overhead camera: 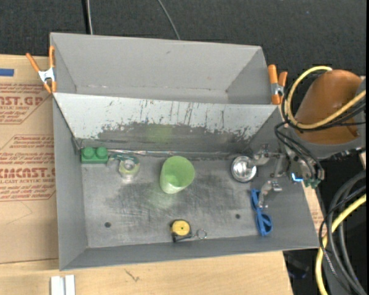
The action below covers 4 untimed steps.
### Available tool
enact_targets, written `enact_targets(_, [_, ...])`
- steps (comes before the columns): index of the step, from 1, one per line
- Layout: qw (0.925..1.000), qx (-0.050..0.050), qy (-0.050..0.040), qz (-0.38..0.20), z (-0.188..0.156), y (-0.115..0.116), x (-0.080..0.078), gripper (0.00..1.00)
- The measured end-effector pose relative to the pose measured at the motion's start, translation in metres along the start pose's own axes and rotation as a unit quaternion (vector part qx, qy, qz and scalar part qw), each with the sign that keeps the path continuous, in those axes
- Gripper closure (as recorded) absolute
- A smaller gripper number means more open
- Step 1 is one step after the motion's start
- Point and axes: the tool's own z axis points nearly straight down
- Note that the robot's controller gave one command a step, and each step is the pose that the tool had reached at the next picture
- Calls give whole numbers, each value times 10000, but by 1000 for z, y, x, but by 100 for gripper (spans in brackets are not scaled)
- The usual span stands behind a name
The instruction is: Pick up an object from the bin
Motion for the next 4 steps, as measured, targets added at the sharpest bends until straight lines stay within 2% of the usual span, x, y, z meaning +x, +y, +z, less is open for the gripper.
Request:
enact_targets(1, [9771,-18,-18,-2127,78,-13,17,0])
enact_targets(2, [9777,-46,10,-2100,78,-13,-49,0])
enact_targets(3, [9440,-46,-39,-3300,52,-13,-23,0])
enact_targets(4, [9054,-89,-94,-4244,67,-5,-40,0])
